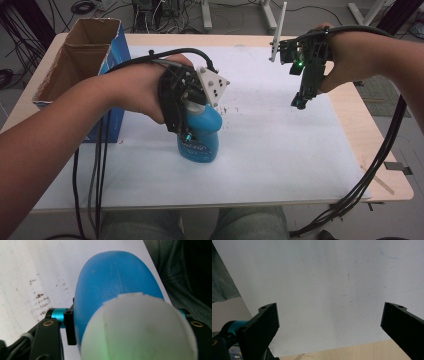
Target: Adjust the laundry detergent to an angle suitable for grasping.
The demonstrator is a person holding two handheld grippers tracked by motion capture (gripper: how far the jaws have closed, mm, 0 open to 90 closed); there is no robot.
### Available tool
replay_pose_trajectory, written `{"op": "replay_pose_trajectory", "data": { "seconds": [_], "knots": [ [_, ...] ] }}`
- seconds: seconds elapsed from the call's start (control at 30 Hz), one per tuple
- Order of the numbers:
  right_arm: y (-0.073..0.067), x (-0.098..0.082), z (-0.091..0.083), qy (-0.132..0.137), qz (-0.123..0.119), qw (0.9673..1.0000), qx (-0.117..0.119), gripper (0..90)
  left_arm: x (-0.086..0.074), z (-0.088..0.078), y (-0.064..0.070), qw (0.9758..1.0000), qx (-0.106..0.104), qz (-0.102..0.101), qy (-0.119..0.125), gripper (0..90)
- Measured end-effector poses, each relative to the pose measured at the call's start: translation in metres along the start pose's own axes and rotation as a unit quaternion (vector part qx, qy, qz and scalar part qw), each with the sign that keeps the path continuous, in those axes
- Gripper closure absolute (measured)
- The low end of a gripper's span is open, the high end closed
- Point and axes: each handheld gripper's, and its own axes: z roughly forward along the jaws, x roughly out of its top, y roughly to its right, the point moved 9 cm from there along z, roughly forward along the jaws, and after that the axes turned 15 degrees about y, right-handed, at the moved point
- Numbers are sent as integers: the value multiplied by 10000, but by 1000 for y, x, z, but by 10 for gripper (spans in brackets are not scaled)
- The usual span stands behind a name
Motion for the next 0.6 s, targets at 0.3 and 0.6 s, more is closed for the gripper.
{"op": "replay_pose_trajectory", "data": {
  "seconds": [0.3,0.6],
  "knots": [
    [0,0,0,8,16,10000,11,8,-1,-5,2,9998,66,-189,-98,274],
    [0,2,0,6,-55,10000,15,9,-3,-16,2,9988,213,-384,-223,210]
  ]
}}
